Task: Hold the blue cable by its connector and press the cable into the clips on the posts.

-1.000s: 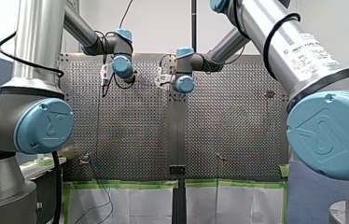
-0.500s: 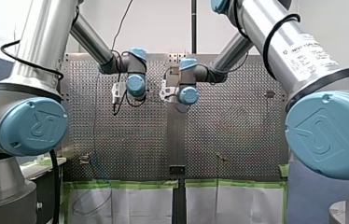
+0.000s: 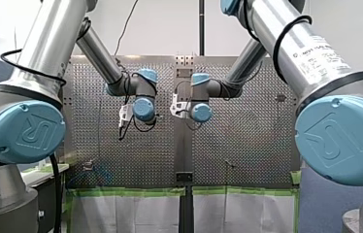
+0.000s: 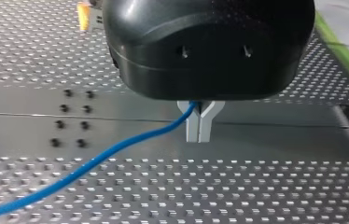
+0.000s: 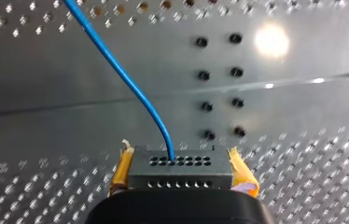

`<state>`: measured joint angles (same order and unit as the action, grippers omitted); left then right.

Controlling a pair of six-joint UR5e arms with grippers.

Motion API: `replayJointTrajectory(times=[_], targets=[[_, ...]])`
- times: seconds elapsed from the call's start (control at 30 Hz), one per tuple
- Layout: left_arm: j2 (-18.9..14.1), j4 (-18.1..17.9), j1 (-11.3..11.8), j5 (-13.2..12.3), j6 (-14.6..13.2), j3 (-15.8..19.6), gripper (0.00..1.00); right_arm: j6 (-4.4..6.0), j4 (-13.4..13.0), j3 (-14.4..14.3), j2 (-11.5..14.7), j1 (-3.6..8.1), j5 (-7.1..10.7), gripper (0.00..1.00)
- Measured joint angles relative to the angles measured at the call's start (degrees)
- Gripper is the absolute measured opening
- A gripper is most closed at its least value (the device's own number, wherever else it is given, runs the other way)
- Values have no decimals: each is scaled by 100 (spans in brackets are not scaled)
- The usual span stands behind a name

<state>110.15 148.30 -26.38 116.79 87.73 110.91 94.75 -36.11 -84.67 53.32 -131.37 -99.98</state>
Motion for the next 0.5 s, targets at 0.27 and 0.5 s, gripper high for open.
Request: replayJointTrajectory(times=[0.27,0.5], targets=[[414,-431,-15,-124,-26,121,0,158,-484,-484,-170,137,-49,0],[587,-718,-33,-152,-29,129,0,284,-887,-887,-551,179,-165,0]])
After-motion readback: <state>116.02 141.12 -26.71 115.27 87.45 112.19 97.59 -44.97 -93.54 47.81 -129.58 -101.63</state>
